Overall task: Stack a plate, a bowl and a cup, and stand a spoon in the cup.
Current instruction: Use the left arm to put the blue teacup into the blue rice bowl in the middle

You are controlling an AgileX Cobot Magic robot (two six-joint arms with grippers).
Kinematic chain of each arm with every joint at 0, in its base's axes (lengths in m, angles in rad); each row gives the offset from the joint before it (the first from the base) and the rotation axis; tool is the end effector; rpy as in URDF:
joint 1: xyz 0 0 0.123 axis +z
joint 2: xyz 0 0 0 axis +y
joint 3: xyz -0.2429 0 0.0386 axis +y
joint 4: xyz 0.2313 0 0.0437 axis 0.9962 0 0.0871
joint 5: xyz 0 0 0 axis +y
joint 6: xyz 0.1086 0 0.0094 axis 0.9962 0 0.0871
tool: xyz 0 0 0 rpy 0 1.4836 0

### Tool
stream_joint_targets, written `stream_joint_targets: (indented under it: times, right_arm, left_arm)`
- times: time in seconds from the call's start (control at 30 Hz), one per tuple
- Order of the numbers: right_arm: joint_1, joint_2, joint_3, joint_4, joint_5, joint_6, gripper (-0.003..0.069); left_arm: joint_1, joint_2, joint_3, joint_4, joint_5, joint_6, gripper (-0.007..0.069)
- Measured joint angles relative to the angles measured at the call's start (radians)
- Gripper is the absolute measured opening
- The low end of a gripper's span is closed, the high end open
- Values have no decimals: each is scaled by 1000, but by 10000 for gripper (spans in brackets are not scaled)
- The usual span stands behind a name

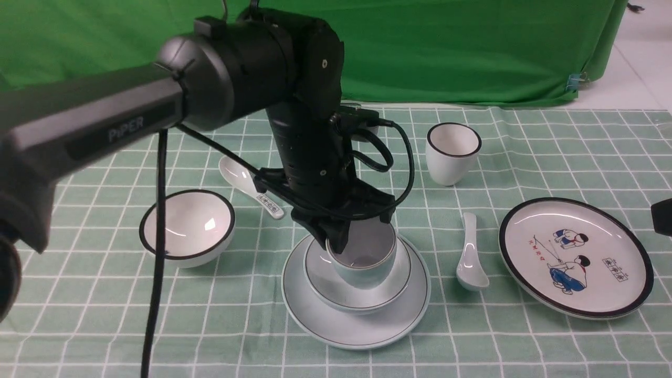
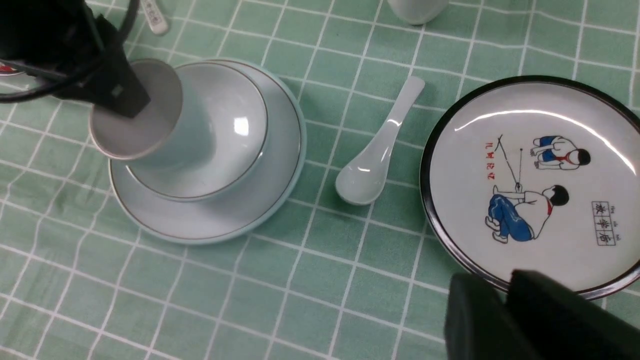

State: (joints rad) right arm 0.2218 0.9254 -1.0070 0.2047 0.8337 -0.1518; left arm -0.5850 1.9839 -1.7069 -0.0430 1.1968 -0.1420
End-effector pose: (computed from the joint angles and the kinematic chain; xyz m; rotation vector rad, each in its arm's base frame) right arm 0.1887 0.0594 0.3370 -0.3440 2.2045 0.2823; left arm 0.3204 -0.2174 0.2017 0.6372 2.9113 -0.1556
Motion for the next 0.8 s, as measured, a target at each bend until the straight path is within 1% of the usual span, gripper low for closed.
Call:
stream_joint_targets:
  times: [0.07,0.17,0.8]
  right_arm:
    - [0,0,0,0,0,0,139]
    - [0,0,0,0,0,0,141]
    - [0,0,0,0,32,-20,143]
  left_arm:
    - [0,9,0,-2,-36,0,37]
    - [0,16,-3,-4,-51,0,37]
    - [0,65,-3,16,-38,-22,38]
